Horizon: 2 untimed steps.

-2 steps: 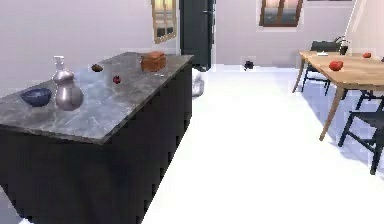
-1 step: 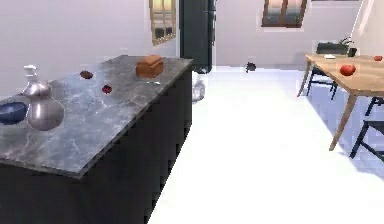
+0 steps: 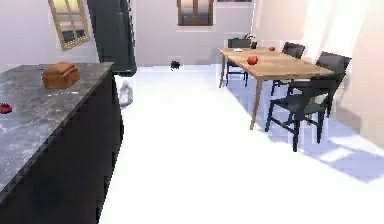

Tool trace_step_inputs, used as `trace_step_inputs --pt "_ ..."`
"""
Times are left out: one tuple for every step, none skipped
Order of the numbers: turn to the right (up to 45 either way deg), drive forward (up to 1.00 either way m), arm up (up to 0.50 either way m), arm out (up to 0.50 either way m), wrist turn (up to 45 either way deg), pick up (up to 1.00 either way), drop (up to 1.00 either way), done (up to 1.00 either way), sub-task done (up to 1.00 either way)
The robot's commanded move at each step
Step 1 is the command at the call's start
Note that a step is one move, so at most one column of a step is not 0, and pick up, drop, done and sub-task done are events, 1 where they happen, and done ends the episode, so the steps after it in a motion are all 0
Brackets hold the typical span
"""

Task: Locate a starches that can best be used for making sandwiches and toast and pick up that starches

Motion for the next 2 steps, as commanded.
trace_step_inputs --pt "0.0 0.25 0.00 0.00 0.0 0.00 0.00 0.00 0.00" --pt "-3.0 0.00 0.00 0.00 0.0 0.00 0.00 0.00 0.00"
